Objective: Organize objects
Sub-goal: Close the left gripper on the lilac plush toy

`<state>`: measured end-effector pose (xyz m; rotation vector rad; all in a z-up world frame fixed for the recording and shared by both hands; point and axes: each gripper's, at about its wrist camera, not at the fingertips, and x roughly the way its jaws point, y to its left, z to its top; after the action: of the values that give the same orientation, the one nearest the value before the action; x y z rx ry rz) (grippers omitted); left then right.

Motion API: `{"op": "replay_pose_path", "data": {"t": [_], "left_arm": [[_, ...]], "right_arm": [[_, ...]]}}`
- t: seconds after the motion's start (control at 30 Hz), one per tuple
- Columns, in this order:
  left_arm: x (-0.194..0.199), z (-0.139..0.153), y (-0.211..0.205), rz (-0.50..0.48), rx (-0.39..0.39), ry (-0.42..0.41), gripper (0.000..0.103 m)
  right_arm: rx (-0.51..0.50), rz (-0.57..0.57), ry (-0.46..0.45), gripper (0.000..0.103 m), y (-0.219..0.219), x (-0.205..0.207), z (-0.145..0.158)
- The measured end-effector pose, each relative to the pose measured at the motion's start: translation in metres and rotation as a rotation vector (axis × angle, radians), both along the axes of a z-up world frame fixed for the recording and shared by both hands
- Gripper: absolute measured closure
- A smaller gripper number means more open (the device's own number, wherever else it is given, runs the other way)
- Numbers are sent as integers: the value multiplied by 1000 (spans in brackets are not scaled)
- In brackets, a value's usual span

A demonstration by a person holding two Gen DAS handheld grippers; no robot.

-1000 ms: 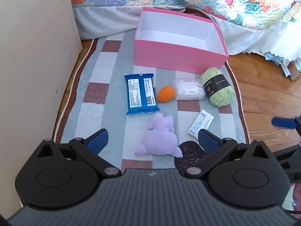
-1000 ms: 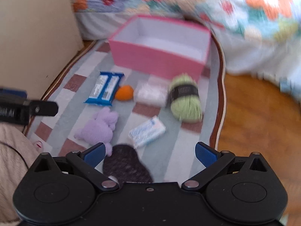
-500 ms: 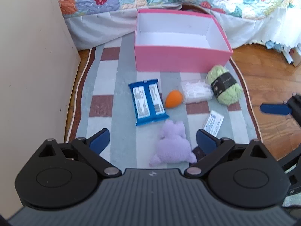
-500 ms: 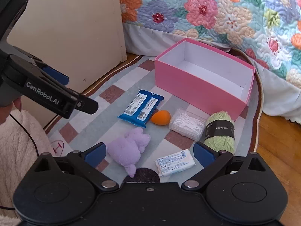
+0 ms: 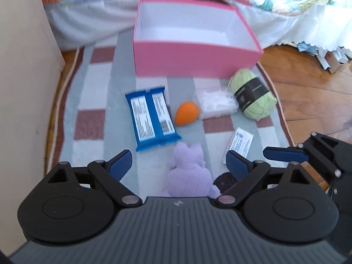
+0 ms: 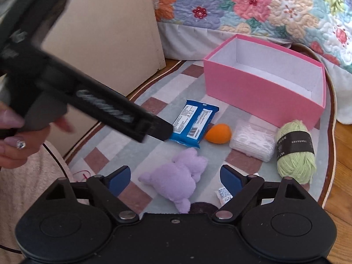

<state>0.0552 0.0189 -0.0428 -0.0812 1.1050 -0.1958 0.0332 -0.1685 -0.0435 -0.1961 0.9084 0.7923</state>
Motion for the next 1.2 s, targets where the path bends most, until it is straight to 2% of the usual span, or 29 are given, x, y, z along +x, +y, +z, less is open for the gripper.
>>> {"op": "replay_pose_path", "data": {"t": [0.13, 0.17, 0.2, 0.33, 0.5, 0.57, 0.67, 0.77, 0.87, 0.97, 1.07, 1.2], "left_arm": [[3, -24, 1, -8, -18, 36, 10], [3, -28, 2, 38, -33, 44, 12], [3, -32, 4, 32, -54, 49, 13], [3, -47, 6, 43, -86, 55, 18], [4, -69, 5, 38, -147, 100, 28], [4, -79, 5, 44, -144, 120, 34], [4, -88, 6, 53, -153, 132, 36], [4, -94, 7, 59, -158, 140, 41], [4, -101, 4, 45, -129, 152, 43], [4, -105, 5, 47, -167, 170, 51], [4, -107, 5, 65, -180, 167, 52], [3, -109, 10, 97, -208, 171, 52]], "right_arm": [[-2, 35, -14, 14, 11, -6, -15], [-4, 34, -15, 14, 12, -6, -19], [-12, 36, -11, 14, 15, -6, -24], [-22, 21, 61, 15, 22, -2, -42], [-35, 21, 108, 17, 31, -2, -60], [-59, 14, 104, 17, 34, -2, -67], [-75, 5, 106, 18, 38, -1, -79], [-78, 2, 118, 25, 40, 0, -89], [-101, -11, 98, 30, 40, 0, -98], [-103, -28, 95, 37, 35, 3, -104], [-61, -29, 111, 44, 30, 7, -105], [-73, -3, 81, 47, 32, 6, -107]]}}
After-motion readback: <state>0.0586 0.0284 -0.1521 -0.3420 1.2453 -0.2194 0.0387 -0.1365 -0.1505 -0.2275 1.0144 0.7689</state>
